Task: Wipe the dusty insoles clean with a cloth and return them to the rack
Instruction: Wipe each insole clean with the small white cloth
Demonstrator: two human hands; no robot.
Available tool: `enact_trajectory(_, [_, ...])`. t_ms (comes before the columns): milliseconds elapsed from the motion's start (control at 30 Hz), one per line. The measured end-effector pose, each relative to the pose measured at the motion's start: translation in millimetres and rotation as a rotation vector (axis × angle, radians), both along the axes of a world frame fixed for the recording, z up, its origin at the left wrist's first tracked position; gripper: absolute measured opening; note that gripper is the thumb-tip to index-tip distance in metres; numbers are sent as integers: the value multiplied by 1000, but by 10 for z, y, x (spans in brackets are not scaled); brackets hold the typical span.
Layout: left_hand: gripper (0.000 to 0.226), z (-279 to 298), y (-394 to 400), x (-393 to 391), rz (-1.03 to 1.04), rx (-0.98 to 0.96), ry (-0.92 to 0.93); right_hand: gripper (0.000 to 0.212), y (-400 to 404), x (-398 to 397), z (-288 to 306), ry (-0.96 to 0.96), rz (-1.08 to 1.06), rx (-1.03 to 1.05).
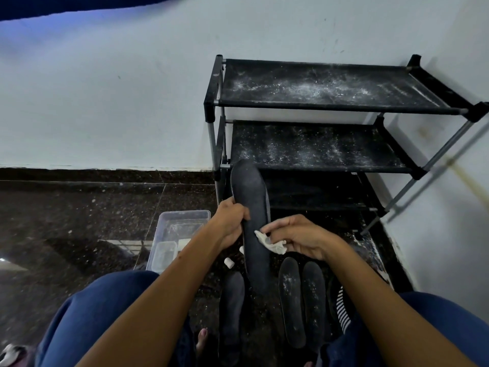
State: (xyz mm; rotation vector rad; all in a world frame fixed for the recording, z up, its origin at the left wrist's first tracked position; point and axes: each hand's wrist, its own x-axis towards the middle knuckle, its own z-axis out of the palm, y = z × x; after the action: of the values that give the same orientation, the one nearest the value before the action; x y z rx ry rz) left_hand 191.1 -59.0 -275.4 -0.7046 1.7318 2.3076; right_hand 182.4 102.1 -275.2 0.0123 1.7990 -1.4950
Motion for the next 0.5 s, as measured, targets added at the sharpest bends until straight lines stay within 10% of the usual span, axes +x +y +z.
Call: enact_trajectory(500, [23, -1007, 280, 104, -351, -274, -382, 22, 63, -30, -808, 53, -200, 443])
